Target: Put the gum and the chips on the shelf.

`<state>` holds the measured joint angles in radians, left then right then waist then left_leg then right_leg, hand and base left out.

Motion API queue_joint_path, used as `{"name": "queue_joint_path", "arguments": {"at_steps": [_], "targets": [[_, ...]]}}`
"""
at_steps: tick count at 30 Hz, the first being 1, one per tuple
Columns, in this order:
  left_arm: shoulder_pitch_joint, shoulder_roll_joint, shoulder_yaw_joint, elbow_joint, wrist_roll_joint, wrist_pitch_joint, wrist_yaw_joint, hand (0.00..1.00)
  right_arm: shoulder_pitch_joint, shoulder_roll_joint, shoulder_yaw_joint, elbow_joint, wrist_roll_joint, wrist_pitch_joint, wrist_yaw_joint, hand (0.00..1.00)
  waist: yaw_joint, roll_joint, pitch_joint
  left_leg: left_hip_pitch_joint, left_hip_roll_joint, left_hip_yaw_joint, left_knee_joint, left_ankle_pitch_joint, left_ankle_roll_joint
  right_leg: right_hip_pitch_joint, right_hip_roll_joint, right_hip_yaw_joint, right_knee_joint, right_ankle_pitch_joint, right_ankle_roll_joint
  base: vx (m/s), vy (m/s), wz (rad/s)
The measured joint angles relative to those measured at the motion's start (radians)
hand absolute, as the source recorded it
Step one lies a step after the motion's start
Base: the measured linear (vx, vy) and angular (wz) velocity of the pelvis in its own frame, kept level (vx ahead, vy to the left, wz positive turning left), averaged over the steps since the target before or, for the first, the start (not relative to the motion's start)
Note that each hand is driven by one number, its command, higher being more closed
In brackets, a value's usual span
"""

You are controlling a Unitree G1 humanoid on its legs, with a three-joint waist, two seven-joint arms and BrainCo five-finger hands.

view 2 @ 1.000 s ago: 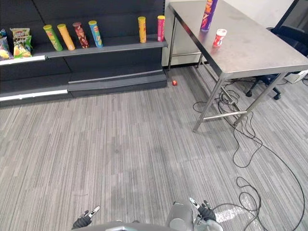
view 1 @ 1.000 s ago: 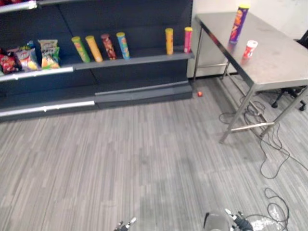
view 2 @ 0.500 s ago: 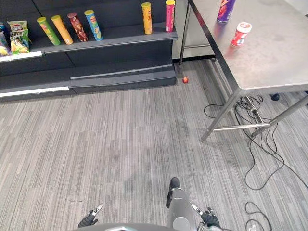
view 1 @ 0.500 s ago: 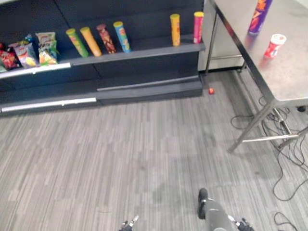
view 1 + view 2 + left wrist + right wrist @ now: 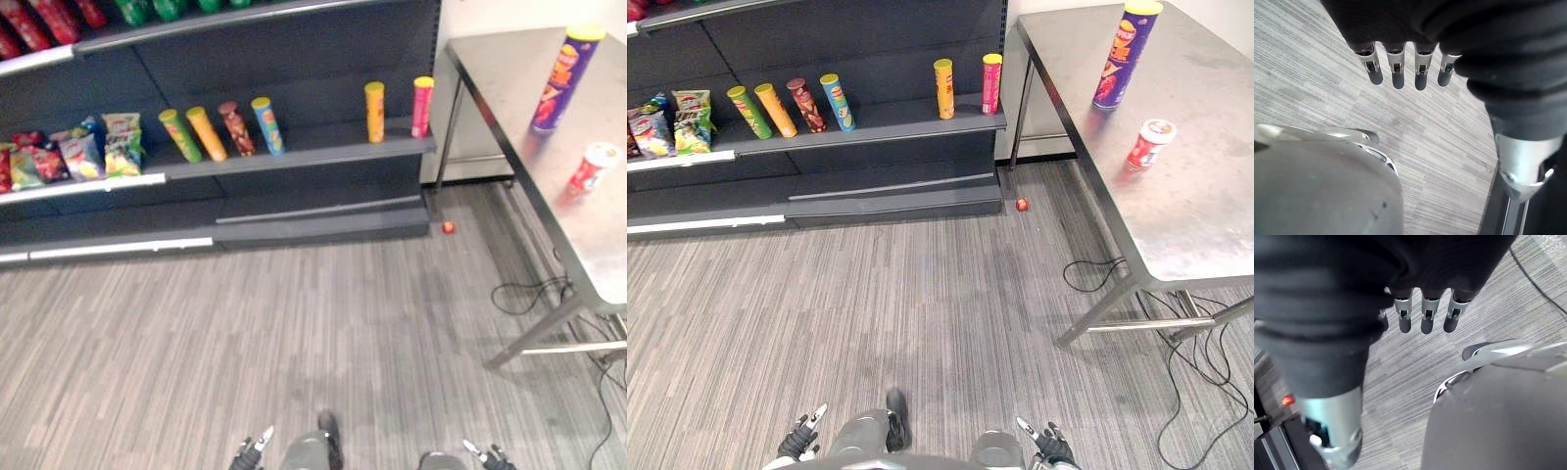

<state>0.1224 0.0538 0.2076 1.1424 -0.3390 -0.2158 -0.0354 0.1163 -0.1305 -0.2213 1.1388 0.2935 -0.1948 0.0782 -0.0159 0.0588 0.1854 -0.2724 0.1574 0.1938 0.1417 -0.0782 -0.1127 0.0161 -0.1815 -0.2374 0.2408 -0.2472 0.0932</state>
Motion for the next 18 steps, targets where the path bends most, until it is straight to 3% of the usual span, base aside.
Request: {"name": "queue_joint_path", "arguments": {"at_steps": [1,2,4,5,6,8,10,12,13,15,17,18], "targets": [[0.002,0.0,0.008,0.001,0.0,0.001,-0.001,0.0,0.001,-0.002,0.015,-0.002,0.0,0.0,0.001,0.0,0.001,-0.002,0.001,-0.007,0.003,-0.009,0.009,0.036,-0.002,0.013,-0.003,0.011,-0.004,-0.007,0.011,0.42,0.354,-0.59],[0.005,0.002,0.028,0.012,0.001,0.004,-0.003,0.0,0.001,-0.004,0.038,-0.001,0.0,0.0,0.009,0.0,0.012,-0.014,-0.007,-0.002,-0.015,-0.005,0.042,0.098,0.019,0.039,-0.019,0.042,-0.037,-0.016,0.026,0.46,0.356,-0.55],[0.002,0.016,0.036,0.014,0.002,0.002,-0.009,0.0,-0.011,0.003,0.032,0.028,0.0,0.001,0.032,0.0,0.019,-0.037,-0.018,-0.019,-0.036,0.02,0.137,0.012,0.062,0.075,-0.025,0.102,-0.082,-0.004,0.018,0.48,0.29,-0.36],[0.001,0.024,0.036,0.017,0.002,0.006,-0.011,0.0,-0.012,0.013,0.032,0.036,0.0,0.001,0.037,0.0,0.018,-0.049,-0.024,-0.025,-0.046,0.027,0.173,-0.025,0.07,0.085,-0.024,0.132,-0.077,0.036,0.015,0.49,0.22,-0.2],[0.003,0.036,0.037,0.031,-0.002,0.009,-0.012,0.0,-0.016,0.022,0.028,0.052,0.0,0.004,0.041,0.0,0.024,-0.075,-0.04,-0.011,-0.072,0.053,0.184,-0.053,0.085,0.089,-0.049,0.141,-0.083,0.059,0.028,0.56,0.291,-0.26],[0.001,0.042,0.036,0.051,-0.002,0.014,-0.012,0.0,-0.016,0.034,-0.003,0.056,0.0,0.006,0.046,0.0,0.022,-0.085,-0.061,0.041,-0.106,0.089,0.171,-0.072,0.117,0.074,-0.085,0.198,-0.022,0.092,0.035,0.44,0.238,-0.36],[0.008,0.037,0.031,0.058,0.007,0.019,-0.012,0.0,-0.017,0.035,-0.04,0.053,0.001,0.006,0.054,0.0,0.022,-0.074,-0.071,0.13,-0.132,0.115,0.123,-0.091,0.142,-0.018,-0.106,0.266,0.206,0.154,0.033,0.39,0.223,-0.52],[0.01,0.047,-0.005,0.059,0.008,0.022,-0.011,0.0,-0.014,0.034,-0.056,0.046,0.002,0.007,0.053,0.0,0.007,-0.074,-0.071,0.233,-0.16,0.136,0.051,-0.115,0.164,-0.151,-0.135,0.275,0.517,0.277,0.024,0.31,0.193,-0.25],[0.01,0.053,-0.016,0.058,0.008,0.022,-0.011,0.0,-0.013,0.035,-0.057,0.047,0.002,0.008,0.053,0.0,-0.001,-0.073,-0.064,0.266,-0.166,0.139,0.039,-0.12,0.17,-0.184,-0.136,0.273,0.604,0.273,0.025,0.4,0.192,-0.18],[0.02,0.056,-0.048,0.059,0.008,0.024,-0.01,0.0,-0.014,0.034,-0.066,0.041,0.021,0.009,0.051,0.0,-0.004,-0.063,-0.038,0.423,-0.171,0.159,-0.039,-0.123,0.174,-0.265,-0.128,0.166,0.812,0.171,-0.053,0.34,0.121,-0.31],[0.028,0.056,-0.054,0.062,0.01,0.024,-0.011,0.0,-0.015,0.037,-0.066,0.031,0.039,0.006,0.047,0.0,-0.009,-0.06,-0.036,0.488,-0.167,0.181,-0.084,-0.126,0.169,-0.314,-0.121,0.049,0.772,0.102,-0.06,0.28,0.058,-0.23],[0.027,0.053,-0.048,0.062,0.01,0.024,-0.012,0.0,-0.015,0.039,-0.069,0.026,0.039,0.006,0.047,0.0,-0.01,-0.058,-0.035,0.507,-0.162,0.181,-0.105,-0.135,0.155,-0.342,-0.107,-0.013,0.669,0.091,-0.064,0.25,0.0,-0.09]]}}
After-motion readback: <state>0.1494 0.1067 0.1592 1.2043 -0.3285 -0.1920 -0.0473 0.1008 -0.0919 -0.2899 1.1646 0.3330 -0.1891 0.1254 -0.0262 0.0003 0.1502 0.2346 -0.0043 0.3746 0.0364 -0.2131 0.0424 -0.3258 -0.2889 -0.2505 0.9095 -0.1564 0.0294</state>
